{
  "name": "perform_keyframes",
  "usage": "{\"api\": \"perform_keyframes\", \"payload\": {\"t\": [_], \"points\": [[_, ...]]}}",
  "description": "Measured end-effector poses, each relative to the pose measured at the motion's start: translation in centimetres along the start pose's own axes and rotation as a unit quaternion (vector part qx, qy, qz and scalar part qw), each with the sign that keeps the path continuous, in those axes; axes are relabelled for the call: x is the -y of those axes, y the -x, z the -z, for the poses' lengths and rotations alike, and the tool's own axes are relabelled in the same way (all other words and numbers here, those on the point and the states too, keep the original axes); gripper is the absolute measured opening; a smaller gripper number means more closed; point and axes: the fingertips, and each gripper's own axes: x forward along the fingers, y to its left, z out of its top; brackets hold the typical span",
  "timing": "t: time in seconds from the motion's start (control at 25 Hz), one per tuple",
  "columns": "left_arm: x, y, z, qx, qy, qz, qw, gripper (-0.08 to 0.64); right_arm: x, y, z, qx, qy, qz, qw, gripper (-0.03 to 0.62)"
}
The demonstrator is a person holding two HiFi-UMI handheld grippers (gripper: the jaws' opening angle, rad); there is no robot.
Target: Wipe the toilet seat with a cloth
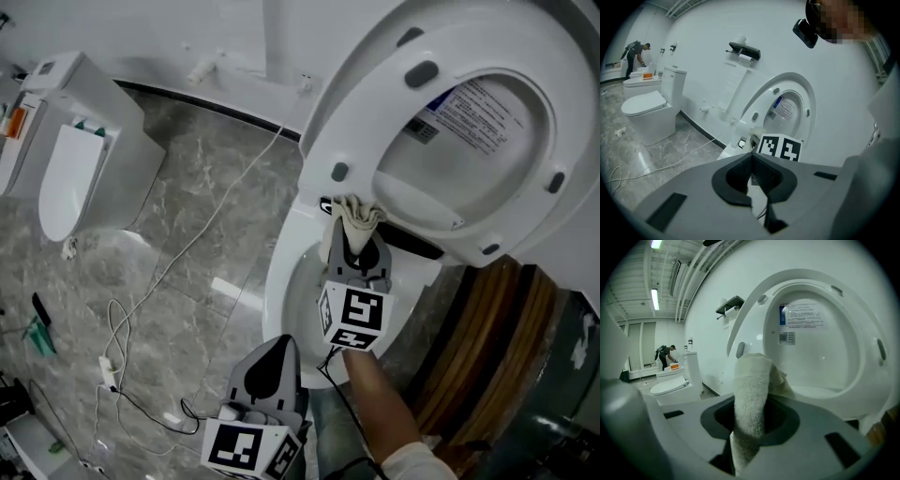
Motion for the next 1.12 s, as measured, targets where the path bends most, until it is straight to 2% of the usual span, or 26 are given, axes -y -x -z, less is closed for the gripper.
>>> {"api": "perform_keyframes", "payload": {"t": [0.24, 0.36, 0.56, 0.8, 1.0, 1.12], "points": [[-1.6, 1.1, -2.5, 0.02, 0.012, -0.014, 0.9996, 0.011, -3.7, -1.3, -3.1, 0.005, 0.003, -0.015, 1.0, 0.094], [-1.6, 1.5, -4.1, 0.034, 0.01, -0.016, 0.9993, 0.011, -3.9, -1.1, -4.8, 0.003, -0.019, -0.011, 1.0, 0.094], [-0.4, 2.5, -7.2, 0.056, 0.008, -0.013, 0.9983, 0.011, -4.3, -0.9, -6.6, -0.029, -0.053, -0.02, 0.998, 0.094], [2.2, 3.2, -10.4, 0.067, -0.002, 0.001, 0.9978, 0.011, -2.8, -1.2, -10.5, -0.036, -0.086, -0.01, 0.996, 0.094], [4.1, 3.7, -13.4, 0.091, -0.007, 0.012, 0.9957, 0.011, -1.5, -1.7, -14.7, -0.031, -0.085, -0.001, 0.996, 0.094], [5.3, 4.1, -14.9, 0.096, -0.015, 0.017, 0.9951, 0.011, 0.0, -1.6, -16.7, -0.031, -0.151, 0.006, 0.988, 0.094]]}}
